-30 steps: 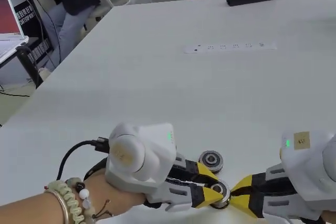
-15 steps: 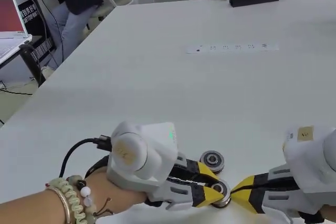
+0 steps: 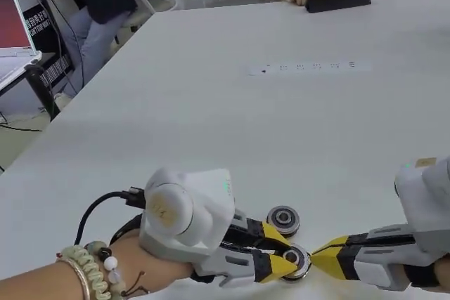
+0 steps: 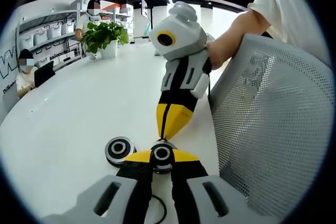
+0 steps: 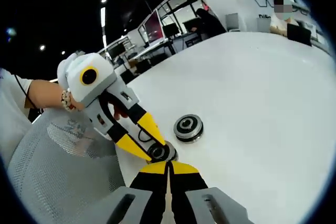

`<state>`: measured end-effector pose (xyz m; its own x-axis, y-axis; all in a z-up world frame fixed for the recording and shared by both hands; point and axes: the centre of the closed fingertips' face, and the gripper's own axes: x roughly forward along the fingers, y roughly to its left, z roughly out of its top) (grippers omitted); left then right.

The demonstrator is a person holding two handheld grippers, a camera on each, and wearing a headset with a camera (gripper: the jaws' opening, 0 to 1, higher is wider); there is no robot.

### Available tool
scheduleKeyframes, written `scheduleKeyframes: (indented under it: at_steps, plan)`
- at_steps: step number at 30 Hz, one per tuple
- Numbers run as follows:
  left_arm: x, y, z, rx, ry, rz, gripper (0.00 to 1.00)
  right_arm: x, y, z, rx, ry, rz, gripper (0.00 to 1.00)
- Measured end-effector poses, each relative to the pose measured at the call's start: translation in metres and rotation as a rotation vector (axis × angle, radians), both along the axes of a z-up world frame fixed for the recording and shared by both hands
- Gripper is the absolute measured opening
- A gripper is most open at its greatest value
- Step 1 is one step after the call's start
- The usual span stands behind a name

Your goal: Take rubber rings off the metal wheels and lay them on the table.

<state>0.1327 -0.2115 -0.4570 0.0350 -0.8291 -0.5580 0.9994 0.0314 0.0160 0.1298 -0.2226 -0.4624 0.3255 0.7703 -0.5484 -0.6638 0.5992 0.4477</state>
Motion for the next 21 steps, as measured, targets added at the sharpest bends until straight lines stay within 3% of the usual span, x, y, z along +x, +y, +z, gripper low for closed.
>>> scheduleKeyframes:
  at_steps: [5, 15, 21]
  plan:
    - [-0.0009, -0.0008, 0.0001, 0.003, -0.006, -0.001, 0.07, -0.0006, 0.0005, 0.0008, 0.044, 0.047, -0.027, 0.00]
    - [-0.0016, -0.0013, 0.0007, 0.007, -0.031, -0.016, 0.07, -0.0061, 0.0079, 0.0067, 0.040, 0.029, 0.003, 0.00]
    - [-0.0010, -0.0014, 0.0009, 0.009, -0.028, -0.013, 0.07, -0.0063, 0.0084, 0.0079, 0.027, 0.013, 0.017, 0.00]
